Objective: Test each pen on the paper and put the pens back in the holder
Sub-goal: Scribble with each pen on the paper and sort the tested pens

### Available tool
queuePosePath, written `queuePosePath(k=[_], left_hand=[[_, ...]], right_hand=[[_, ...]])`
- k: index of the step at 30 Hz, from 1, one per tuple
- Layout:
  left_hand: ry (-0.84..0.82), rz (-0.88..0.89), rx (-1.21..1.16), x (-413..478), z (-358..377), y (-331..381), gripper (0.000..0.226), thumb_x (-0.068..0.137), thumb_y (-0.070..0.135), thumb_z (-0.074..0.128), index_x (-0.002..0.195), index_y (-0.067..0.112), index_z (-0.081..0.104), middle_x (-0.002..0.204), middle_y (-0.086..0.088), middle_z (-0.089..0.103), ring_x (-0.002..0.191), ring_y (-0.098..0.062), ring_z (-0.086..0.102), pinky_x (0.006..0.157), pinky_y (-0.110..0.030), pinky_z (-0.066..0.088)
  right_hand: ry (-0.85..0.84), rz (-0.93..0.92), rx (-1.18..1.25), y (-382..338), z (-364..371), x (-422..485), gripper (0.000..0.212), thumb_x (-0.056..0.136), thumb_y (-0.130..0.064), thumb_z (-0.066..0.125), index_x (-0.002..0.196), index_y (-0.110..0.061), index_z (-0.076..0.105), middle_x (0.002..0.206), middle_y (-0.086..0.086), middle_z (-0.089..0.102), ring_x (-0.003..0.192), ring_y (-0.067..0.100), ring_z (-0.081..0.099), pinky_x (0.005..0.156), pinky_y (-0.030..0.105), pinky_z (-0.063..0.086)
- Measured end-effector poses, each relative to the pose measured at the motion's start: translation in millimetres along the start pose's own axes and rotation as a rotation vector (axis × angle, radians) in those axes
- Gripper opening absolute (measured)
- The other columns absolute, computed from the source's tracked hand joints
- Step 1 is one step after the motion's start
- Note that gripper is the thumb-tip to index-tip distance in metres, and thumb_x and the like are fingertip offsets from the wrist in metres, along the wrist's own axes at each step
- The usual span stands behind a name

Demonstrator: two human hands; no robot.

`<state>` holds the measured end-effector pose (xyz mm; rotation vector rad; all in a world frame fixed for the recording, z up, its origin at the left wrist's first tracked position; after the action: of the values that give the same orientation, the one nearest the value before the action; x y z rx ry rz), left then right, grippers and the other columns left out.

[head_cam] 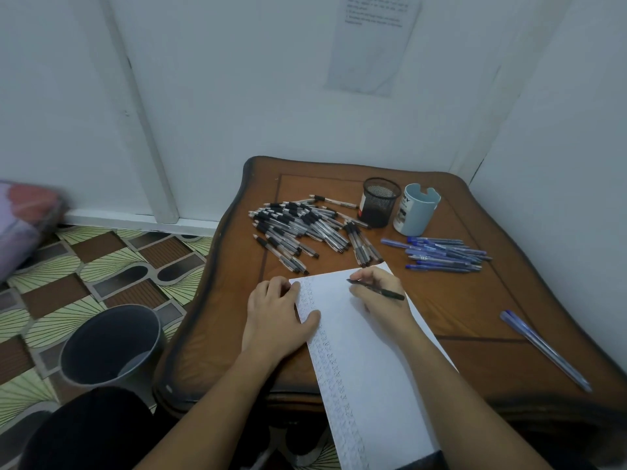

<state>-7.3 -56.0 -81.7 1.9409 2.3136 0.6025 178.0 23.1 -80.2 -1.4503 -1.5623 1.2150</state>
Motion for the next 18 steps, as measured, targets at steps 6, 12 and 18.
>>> queuePosePath(k=[6, 12, 18], left_hand=[[-0.037, -0.048, -0.016, 0.7, -0.5, -4.6, 0.068, 0.086, 0.067, 0.036, 0.14, 0.028, 0.045, 0.134, 0.007, 0.04, 0.125, -0.013, 0.031, 0.11, -0.035, 0.023], [-0.084, -0.104, -0.177, 5.1, -6.5, -14.6, 0.065, 0.087, 0.064, 0.047, 0.142, 0.029, 0.043, 0.133, 0.007, 0.043, 0.123, -0.013, 0.033, 0.105, -0.032, 0.031], [-0.071, -0.103, -0.055, -7.0, -37.3, -69.5, 0.056, 0.084, 0.063, 0.055, 0.132, 0.035, 0.053, 0.13, 0.006, 0.043, 0.122, -0.014, 0.034, 0.103, -0.031, 0.032]], right_hand=[[-0.018, -0.043, -0.073, -16.7, 7.0, -4.4, 0.01, 0.097, -0.023, 0.06, 0.104, -0.02, 0.068, 0.099, -0.001, 0.066, 0.087, 0.012, 0.06, 0.071, 0.023, 0.05], [-0.103, -0.058, -0.236, -30.2, 25.6, 0.3, 0.01, 0.099, -0.022, 0.056, 0.103, -0.015, 0.062, 0.092, 0.003, 0.07, 0.083, 0.015, 0.068, 0.063, 0.021, 0.054], [-0.269, -0.185, -0.424, -68.6, 85.1, 3.1, 0.018, 0.098, -0.021, 0.058, 0.095, -0.004, 0.065, 0.087, 0.013, 0.066, 0.07, 0.017, 0.064, 0.062, 0.032, 0.052]])
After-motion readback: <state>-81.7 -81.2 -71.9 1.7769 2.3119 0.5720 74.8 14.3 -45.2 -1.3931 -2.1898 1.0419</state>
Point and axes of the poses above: each hand's wrist, its own x-axis towards the middle knuckle, its own z-axis out of the palm, y = z × x, the point moved 9 cm from there along x, towards the middle knuckle
